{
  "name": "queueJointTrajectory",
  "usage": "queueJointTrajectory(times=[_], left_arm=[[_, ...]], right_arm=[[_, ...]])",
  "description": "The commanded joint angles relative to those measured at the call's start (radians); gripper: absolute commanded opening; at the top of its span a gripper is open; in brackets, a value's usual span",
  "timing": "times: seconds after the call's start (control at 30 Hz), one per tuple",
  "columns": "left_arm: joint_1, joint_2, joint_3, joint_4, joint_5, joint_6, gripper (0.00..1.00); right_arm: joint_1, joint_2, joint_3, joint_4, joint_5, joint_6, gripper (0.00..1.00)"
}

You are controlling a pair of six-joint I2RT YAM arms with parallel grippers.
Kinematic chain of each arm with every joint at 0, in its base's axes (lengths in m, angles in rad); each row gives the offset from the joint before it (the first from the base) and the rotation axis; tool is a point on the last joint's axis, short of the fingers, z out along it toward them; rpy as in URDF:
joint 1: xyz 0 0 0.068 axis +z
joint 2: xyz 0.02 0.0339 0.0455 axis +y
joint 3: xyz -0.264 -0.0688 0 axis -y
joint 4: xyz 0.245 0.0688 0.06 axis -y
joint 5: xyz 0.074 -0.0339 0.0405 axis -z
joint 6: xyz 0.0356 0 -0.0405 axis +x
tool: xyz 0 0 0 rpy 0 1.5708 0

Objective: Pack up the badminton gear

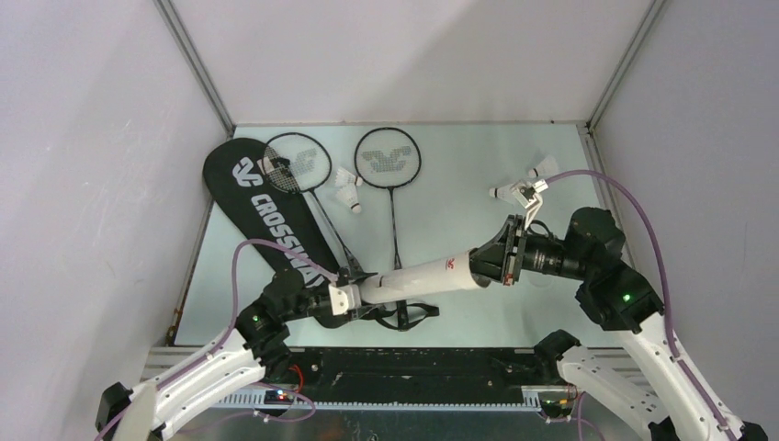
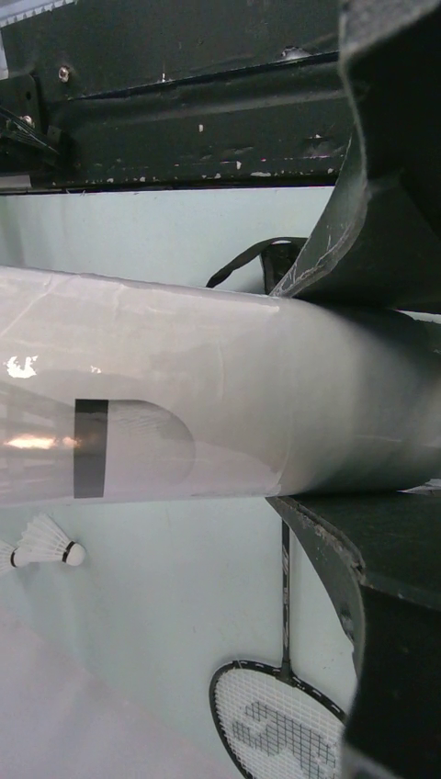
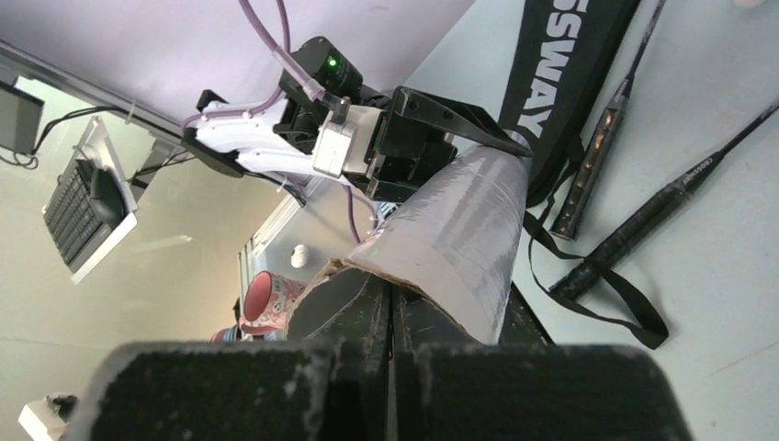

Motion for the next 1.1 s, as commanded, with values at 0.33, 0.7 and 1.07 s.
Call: queueJointTrajectory(times=[0.33,0.7,1.07], left_arm=[[-0.002,0.006,0.025,0.149,0.095,0.023,0.25],[-0.002,-0.050,-0.015,0.156,0.068,0.009,0.24],[0.000,-0.097,-0.047,0.277,-0.075,-0.111,0.22]], right_arm=[[0.218,0.096,0.117,-0.202,0.366,-0.176,0.21],[0.220,-0.096,0.235,-0.212,0.555,-0.204,0.60],[0.220,-0.115,0.261,-0.195,0.887,-0.224,0.99]])
